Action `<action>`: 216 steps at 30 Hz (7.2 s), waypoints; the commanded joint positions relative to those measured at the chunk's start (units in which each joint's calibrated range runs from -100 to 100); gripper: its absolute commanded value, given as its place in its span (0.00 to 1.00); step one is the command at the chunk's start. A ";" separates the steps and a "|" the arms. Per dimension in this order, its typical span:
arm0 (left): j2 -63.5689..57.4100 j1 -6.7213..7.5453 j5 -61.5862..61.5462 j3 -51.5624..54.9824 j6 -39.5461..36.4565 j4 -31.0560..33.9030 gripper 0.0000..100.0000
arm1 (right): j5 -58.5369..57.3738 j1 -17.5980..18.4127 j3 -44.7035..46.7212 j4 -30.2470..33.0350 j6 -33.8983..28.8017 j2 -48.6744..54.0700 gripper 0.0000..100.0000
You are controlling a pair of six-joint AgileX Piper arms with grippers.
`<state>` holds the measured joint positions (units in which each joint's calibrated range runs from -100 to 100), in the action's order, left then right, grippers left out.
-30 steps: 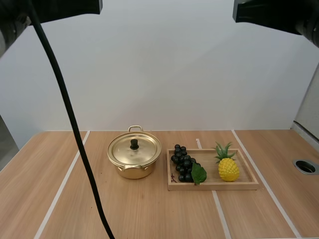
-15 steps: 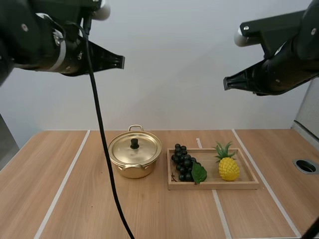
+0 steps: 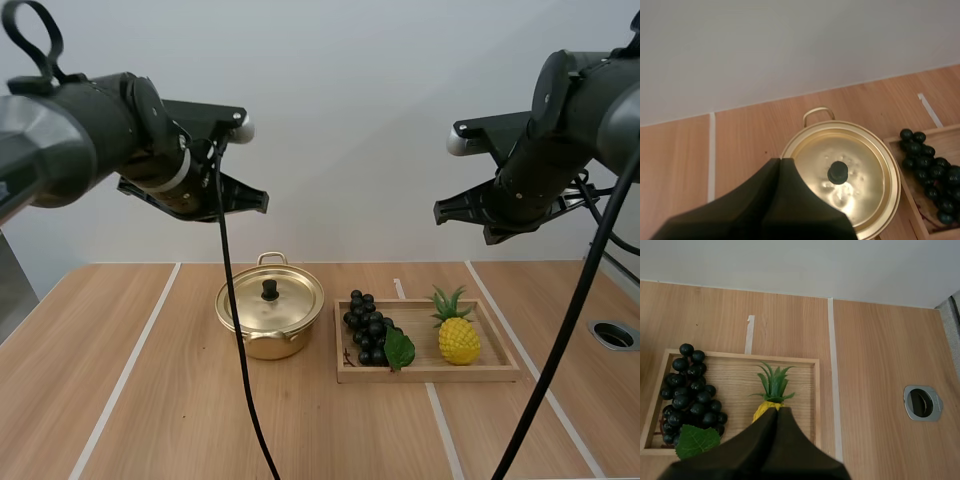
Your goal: Open the pot, put the pineapple inside, and close it
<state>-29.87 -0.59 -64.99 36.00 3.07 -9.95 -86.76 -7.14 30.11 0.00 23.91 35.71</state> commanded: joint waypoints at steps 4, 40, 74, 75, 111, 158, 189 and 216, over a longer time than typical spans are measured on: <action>7.19 -0.09 0.83 0.48 4.92 -5.89 0.00 | 2.96 -0.22 0.12 1.55 -0.08 -1.45 0.00; 16.74 0.18 -3.88 0.48 30.31 -19.62 0.99 | 3.99 -0.22 0.12 -5.53 -0.08 -1.59 0.00; 24.10 4.54 9.61 0.48 26.76 -7.86 0.98 | 0.50 -0.22 0.12 -5.30 -0.08 -1.59 0.00; 24.10 4.54 9.09 0.48 26.76 -8.15 0.98 | 0.34 -0.22 0.12 -5.30 -0.08 -1.59 0.00; 29.96 4.54 7.36 0.48 26.68 -9.55 0.84 | -0.95 -0.22 0.12 -5.30 -0.08 -1.59 0.00; -9.81 1.53 -18.45 -57.28 19.37 -8.06 0.00 | 7.38 -0.22 0.12 -5.27 2.98 -16.33 0.00; -12.59 1.53 -26.27 -61.24 20.15 -7.83 0.00 | 7.15 -0.22 8.90 -5.68 4.14 -19.37 1.00; -12.59 1.53 -28.00 -61.24 20.15 -7.83 0.00 | 24.08 -0.22 17.56 -4.09 4.14 -24.42 1.00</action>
<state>-42.07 1.06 -93.92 -25.07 23.51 -17.76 -64.05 -7.14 47.48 -4.81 27.70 12.23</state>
